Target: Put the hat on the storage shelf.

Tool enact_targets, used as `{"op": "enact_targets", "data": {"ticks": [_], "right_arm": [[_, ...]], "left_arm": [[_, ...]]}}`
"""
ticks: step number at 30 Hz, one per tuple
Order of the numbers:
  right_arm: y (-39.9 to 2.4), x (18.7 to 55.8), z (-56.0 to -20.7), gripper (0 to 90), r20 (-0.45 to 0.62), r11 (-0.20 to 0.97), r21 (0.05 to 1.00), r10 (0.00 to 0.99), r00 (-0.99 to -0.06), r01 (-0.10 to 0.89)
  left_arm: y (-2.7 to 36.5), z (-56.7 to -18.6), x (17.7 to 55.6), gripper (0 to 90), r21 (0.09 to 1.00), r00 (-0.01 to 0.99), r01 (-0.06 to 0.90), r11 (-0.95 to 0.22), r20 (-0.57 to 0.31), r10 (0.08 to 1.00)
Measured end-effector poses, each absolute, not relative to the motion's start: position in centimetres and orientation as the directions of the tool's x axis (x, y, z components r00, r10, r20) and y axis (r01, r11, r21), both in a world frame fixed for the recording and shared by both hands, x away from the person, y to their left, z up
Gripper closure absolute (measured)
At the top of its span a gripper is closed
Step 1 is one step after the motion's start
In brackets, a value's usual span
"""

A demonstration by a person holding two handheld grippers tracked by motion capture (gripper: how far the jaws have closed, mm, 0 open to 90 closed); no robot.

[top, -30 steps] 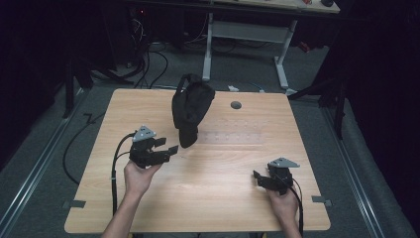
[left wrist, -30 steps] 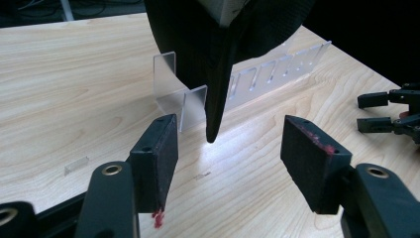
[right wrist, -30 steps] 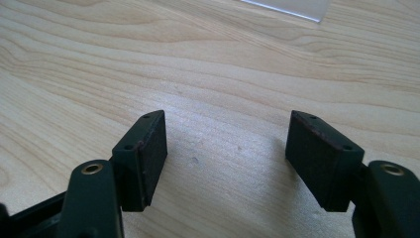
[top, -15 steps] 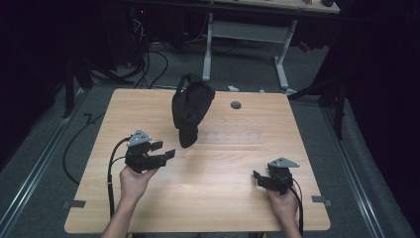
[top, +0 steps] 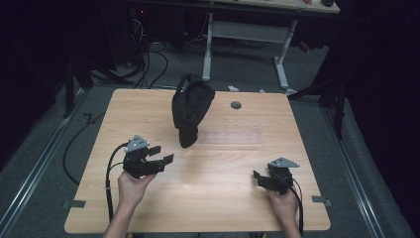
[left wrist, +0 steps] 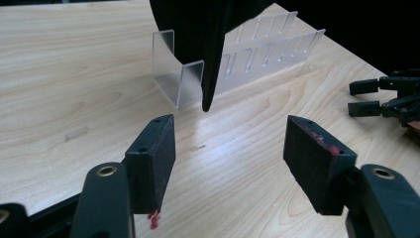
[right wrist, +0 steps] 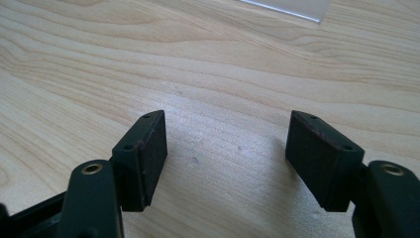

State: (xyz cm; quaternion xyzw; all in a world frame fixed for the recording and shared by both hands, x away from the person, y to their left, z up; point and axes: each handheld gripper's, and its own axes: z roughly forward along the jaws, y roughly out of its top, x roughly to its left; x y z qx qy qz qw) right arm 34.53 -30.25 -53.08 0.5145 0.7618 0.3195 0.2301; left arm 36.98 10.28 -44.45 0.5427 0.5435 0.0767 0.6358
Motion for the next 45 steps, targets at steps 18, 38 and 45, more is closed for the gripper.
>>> {"op": "enact_targets", "data": {"ticks": [18,38,45], "right_arm": [[-30.3,34.5,-53.1,32.7,-0.022,0.267,0.723,0.931,-0.365,0.637],[-30.3,34.5,-53.1,32.8,-0.023,0.267,0.723,0.931,-0.364,0.637],[-30.2,34.5,-53.1,32.8,-0.02,0.263,0.723,0.932,-0.362,0.639]], "left_arm": [[10.8,-46.6,36.1,36.3,0.753,0.352,0.514,0.411,-0.622,0.699],[10.6,-49.3,35.3,35.4,0.752,0.327,0.534,0.386,-0.605,0.726],[10.7,-50.2,35.3,34.8,0.756,0.318,0.534,0.377,-0.594,0.739]]}}
